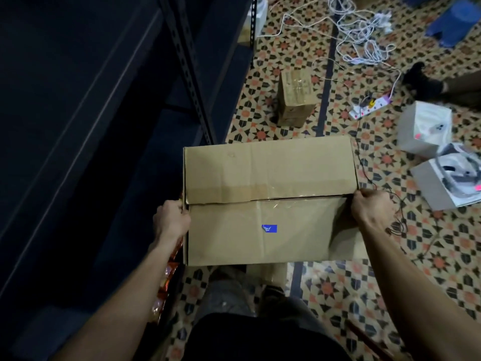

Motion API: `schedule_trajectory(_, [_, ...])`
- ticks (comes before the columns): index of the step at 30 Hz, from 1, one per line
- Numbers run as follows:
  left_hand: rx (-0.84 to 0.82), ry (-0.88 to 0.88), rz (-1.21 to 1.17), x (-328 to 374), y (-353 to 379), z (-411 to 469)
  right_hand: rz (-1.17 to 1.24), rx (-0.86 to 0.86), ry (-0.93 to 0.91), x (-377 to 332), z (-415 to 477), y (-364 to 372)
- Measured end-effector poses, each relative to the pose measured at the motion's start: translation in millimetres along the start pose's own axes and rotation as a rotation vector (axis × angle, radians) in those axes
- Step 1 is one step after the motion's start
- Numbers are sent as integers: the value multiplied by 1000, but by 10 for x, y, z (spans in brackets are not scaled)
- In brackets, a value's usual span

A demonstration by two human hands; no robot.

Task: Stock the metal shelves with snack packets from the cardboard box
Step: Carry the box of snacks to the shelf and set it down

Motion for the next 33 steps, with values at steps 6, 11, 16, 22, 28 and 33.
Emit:
schedule_trajectory(6, [-84, 30, 4, 342, 4, 737, 13, 29, 28, -407, 460, 333])
schedule_trajectory(11, [-109, 47, 20, 647, 160, 1118, 46, 3, -24, -560, 879, 505])
schedule_trajectory(16, [-122, 5, 18, 910, 486, 1413, 15, -61, -50, -591, 1446, 728])
schedule_trajectory(22, [-47, -120, -8, 1349, 932, 1579, 13, -176, -78, -582, 2273, 1023])
schedule_trajectory(28, [2, -175, -51, 1662, 1374, 1708, -13, -234, -98, -587, 2822, 1346])
schedule_trajectory(33, [38, -180, -13, 1606, 1804, 2141, -46, -251, -183, -649, 3197, 1833])
Point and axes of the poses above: each hand's wrist, its own z-axis towards the middle knuckle, its own y-axis out of the palm, x = y × z, the point moved 4 cm from there along z, towards the middle knuckle
